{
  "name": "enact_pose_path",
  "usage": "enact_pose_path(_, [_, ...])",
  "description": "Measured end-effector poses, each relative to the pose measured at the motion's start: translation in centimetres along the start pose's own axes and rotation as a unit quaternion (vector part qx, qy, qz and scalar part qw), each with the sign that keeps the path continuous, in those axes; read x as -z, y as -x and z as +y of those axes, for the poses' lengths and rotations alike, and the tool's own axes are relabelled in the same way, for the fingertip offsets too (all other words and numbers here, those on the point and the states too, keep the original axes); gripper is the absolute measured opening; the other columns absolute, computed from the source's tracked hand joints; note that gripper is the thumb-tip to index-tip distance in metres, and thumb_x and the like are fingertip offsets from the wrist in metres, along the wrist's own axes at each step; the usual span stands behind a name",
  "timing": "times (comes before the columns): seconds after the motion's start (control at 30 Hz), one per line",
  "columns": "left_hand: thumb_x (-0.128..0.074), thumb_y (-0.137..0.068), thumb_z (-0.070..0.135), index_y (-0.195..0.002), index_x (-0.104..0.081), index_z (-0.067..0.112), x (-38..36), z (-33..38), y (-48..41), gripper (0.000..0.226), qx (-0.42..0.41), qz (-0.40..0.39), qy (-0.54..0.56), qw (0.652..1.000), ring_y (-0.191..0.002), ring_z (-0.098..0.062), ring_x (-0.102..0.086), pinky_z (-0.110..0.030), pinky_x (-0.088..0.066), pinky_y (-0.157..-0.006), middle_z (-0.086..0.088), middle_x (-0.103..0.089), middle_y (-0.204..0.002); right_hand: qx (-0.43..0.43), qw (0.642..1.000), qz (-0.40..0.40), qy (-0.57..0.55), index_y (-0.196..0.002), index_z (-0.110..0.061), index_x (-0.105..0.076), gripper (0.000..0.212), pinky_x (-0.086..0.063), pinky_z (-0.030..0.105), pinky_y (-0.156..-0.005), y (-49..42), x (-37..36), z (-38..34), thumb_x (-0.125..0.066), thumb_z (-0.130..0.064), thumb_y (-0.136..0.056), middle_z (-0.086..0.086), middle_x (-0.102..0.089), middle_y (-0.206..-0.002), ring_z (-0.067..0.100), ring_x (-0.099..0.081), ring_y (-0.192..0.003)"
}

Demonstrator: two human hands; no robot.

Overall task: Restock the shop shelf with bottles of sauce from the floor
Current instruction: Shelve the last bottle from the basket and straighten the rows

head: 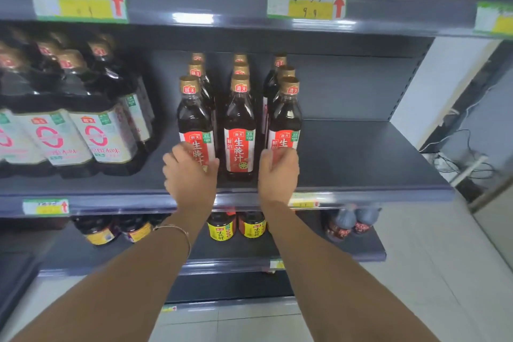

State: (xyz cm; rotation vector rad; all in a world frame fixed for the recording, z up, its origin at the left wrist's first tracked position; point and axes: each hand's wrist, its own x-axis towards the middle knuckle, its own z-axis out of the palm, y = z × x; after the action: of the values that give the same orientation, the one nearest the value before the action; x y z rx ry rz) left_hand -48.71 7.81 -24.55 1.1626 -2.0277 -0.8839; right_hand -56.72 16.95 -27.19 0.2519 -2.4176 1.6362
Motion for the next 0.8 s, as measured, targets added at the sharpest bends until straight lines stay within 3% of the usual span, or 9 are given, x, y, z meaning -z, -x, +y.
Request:
enact_pose_path(0.07, [-0.073, -0.076, 0.026, -0.137, -0.03, 0.014, -0.2, -0.5, -0.8, 0.075, 0.015, 0.001, 0.008, 1.0, -0.124, -0.037, -0.039, -0.056, -0.037, -0.099, -0.015, -0.035, -0.138, 0.058, 0.996, -0.043, 0.045, -0.114, -0.01, -0.051, 0.035, -0.048, 0.04, -0.091, 1.5, -1.4, -0.6, -0.057, -0.034, -0.09, 0.006, -0.056, -0.113, 0.023, -0.053, -0.105])
enact_pose_path(0.13, [-0.074, -0.074, 0.024, -0.146, -0.015, 0.021, -0.7, -1.0, -1.6, 0.092, 0.018, -0.018, 0.047, 0.999, -0.126, -0.036, -0.039, -0.056, -0.036, -0.101, -0.012, -0.028, -0.144, 0.07, 0.993, -0.067, 0.066, -0.134, -0.009, -0.042, 0.055, -0.041, 0.034, -0.1, 2.3, -2.7, -1.2, -0.059, -0.035, -0.089, 0.008, -0.047, -0.131, 0.022, -0.044, -0.122])
enact_pose_path(0.23, [-0.074, -0.073, 0.017, -0.147, -0.006, 0.024, -1.9, -1.2, -2.5, 0.101, 0.026, -0.05, 0.1, 0.993, -0.123, -0.034, -0.042, -0.05, -0.04, -0.097, -0.011, -0.027, -0.142, 0.005, 0.994, -0.094, 0.054, -0.15, -0.011, -0.015, 0.084, -0.034, 0.036, -0.109, 2.7, -4.2, -1.5, -0.062, -0.039, -0.087, 0.007, -0.027, -0.153, 0.023, -0.028, -0.141])
enact_pose_path(0.3, [-0.073, -0.073, 0.013, -0.148, -0.005, 0.024, -2.4, -1.2, -3.1, 0.102, 0.025, -0.062, 0.146, 0.987, -0.124, -0.034, -0.043, -0.047, -0.042, -0.099, -0.013, -0.026, -0.143, -0.04, 0.99, -0.125, 0.048, -0.152, -0.015, -0.004, 0.094, -0.036, 0.041, -0.108, 2.4, -5.1, -1.1, -0.065, -0.038, -0.085, 0.008, -0.025, -0.154, 0.027, -0.03, -0.14])
enact_pose_path(0.47, [-0.078, -0.07, 0.018, -0.147, -0.009, 0.023, -3.2, -0.9, -4.5, 0.104, 0.044, -0.055, 0.204, 0.976, -0.124, -0.033, -0.045, -0.048, -0.043, -0.101, -0.015, -0.036, -0.138, -0.067, 0.989, -0.117, 0.061, -0.149, -0.016, -0.01, 0.096, -0.043, 0.044, -0.101, 1.3, -6.8, 0.1, -0.074, -0.031, -0.078, 0.01, -0.041, -0.14, 0.029, -0.044, -0.128])
enact_pose_path(0.67, [-0.074, -0.072, 0.012, -0.132, -0.029, 0.012, -3.8, -1.4, -5.6, 0.076, 0.031, -0.031, 0.187, 0.981, -0.112, -0.031, -0.055, -0.045, -0.05, -0.092, -0.014, -0.049, -0.125, -0.084, 0.991, -0.082, 0.058, -0.132, -0.016, -0.027, 0.07, -0.046, 0.052, -0.098, 1.0, -7.6, 0.1, -0.071, -0.029, -0.079, 0.008, -0.053, -0.127, 0.032, -0.057, -0.114])
enact_pose_path(0.8, [-0.076, -0.071, 0.012, -0.131, -0.03, 0.011, -3.7, -1.6, -6.1, 0.075, 0.013, -0.05, 0.178, 0.983, -0.114, -0.031, -0.054, -0.043, -0.048, -0.093, -0.014, -0.05, -0.126, -0.093, 0.992, -0.059, 0.068, -0.134, -0.013, -0.027, 0.069, -0.053, 0.045, -0.089, 0.9, -7.3, 0.2, -0.069, -0.026, -0.081, 0.009, -0.051, -0.128, 0.032, -0.058, -0.111])
